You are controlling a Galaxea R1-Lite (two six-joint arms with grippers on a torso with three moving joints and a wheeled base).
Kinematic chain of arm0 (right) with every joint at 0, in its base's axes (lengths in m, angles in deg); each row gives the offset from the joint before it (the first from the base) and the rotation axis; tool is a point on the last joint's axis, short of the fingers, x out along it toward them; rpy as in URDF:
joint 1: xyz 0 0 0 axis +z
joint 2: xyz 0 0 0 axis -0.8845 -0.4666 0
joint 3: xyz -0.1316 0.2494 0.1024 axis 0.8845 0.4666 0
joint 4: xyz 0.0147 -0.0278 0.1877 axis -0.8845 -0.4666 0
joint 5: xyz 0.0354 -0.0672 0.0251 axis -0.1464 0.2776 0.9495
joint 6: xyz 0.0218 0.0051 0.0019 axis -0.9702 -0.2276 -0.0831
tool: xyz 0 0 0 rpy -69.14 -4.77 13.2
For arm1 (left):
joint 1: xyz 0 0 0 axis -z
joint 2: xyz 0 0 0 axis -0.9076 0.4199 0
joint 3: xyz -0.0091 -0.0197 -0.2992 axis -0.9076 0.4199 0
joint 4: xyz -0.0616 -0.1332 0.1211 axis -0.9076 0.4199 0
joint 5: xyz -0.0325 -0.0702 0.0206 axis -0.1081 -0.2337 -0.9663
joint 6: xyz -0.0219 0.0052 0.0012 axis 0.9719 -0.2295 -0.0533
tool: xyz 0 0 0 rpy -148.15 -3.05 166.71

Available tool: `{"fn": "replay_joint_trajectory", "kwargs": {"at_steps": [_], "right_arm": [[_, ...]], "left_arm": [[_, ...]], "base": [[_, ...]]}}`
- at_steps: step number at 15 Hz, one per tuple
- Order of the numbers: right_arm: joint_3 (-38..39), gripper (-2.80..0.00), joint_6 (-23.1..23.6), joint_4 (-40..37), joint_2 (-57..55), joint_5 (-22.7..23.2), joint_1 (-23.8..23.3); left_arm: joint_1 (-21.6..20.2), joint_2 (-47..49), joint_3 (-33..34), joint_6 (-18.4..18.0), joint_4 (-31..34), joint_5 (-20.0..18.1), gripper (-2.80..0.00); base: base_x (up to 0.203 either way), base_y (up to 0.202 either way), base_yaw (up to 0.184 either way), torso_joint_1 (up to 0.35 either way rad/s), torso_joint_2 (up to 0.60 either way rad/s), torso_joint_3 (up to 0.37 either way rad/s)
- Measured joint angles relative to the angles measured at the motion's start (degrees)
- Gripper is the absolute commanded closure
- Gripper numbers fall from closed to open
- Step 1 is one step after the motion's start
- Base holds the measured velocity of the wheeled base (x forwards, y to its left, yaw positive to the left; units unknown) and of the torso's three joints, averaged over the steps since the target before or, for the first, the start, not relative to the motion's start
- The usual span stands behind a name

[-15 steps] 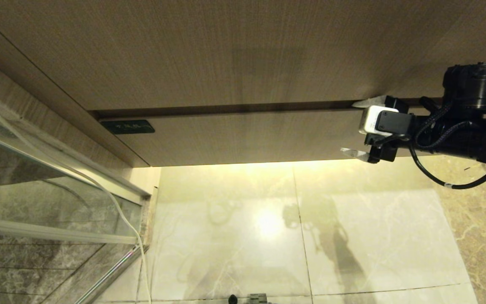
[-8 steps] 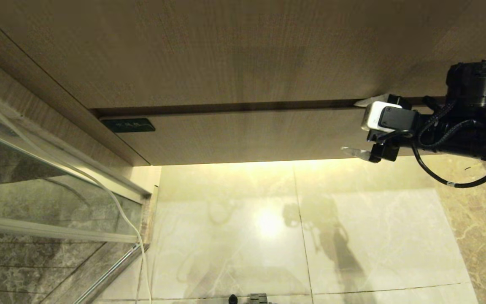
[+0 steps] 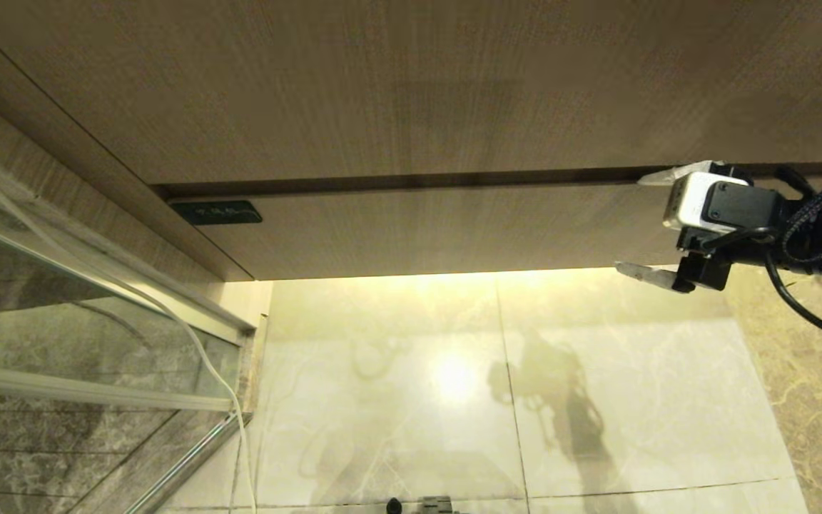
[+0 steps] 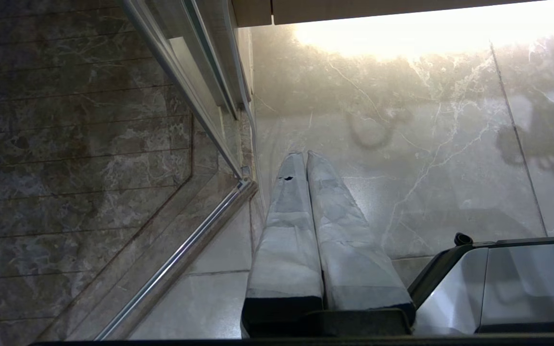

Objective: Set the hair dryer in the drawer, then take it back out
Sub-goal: Pull open the drawer

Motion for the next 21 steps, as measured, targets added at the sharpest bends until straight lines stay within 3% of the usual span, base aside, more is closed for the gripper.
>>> {"fn": "replay_joint_trajectory", "kwargs": {"at_steps": [8, 21], "right_arm": [[5.6, -2.8, 0.0, -5.6, 6.3, 0.0, 0.8], [7.1, -2.8, 0.4, -1.1, 5.8, -0.2, 2.1]], "left_arm": [[0.0, 0.0, 0.0, 0.0, 0.0, 0.0, 0.0], [0.0, 0.0, 0.0, 0.0, 0.0, 0.0, 0.0]], "base": [[0.0, 0.0, 0.0, 0.0, 0.0, 0.0], [0.0, 0.0, 0.0, 0.0, 0.0, 0.0]]}}
